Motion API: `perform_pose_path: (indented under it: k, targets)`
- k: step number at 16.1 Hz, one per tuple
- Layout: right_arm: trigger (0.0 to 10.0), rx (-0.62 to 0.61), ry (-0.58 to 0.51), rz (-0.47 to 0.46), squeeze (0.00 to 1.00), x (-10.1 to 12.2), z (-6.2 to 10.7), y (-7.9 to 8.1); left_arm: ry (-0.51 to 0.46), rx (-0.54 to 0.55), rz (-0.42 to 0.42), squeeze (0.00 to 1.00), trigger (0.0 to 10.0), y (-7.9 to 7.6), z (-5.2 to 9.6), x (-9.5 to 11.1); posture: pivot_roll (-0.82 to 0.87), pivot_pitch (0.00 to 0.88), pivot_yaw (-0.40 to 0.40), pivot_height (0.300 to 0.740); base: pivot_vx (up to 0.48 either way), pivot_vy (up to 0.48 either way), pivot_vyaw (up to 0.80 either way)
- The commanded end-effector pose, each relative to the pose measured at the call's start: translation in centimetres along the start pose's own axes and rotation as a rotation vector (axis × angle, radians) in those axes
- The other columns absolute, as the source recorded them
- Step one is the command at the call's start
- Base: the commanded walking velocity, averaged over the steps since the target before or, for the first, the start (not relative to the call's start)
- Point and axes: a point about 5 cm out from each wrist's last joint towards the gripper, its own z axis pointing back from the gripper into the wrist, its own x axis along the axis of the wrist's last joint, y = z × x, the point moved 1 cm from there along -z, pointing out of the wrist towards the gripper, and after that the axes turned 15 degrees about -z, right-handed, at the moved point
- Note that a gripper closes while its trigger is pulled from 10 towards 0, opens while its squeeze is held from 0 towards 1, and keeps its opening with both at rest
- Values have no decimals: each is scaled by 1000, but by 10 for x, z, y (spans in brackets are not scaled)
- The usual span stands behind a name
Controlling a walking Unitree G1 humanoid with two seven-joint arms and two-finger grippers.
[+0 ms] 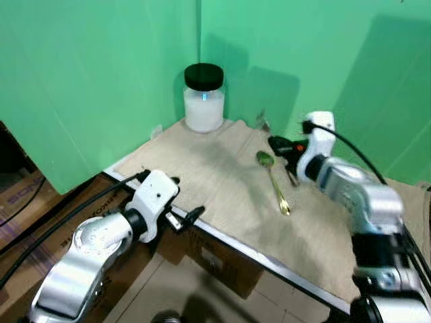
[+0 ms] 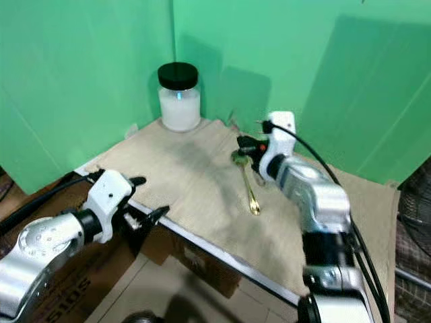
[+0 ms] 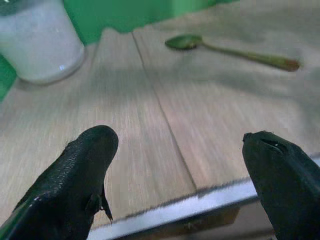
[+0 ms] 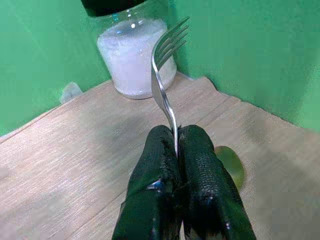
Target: Setting the table
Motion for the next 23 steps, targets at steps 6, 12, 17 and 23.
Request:
perform_pose_path:
  k: [6, 12, 17, 23]
  targets:
    - [10000, -110, -277, 71, 0, 16, 65, 16, -66, 329, 49, 0, 10000, 14, -1, 25, 150, 0, -17, 740, 0, 0, -124]
    - [10000, -209, -320, 81, 0, 5, 64, 22, -16, 428, 17, 0, 10000, 21, 0, 20, 152, 0, -32, 740, 0, 0, -778]
    - [10000, -266, -286, 111, 0, -1, 55, 20, 7, 530, 75, 0, 10000, 32, 5, 16, 167, 0, -49, 740, 0, 0, -780]
    - [10000, -290, -238, 84, 0, -8, 53, 16, 31, 533, 104, 0, 10000, 31, 5, 10, 184, 0, -70, 740, 0, 160, -781]
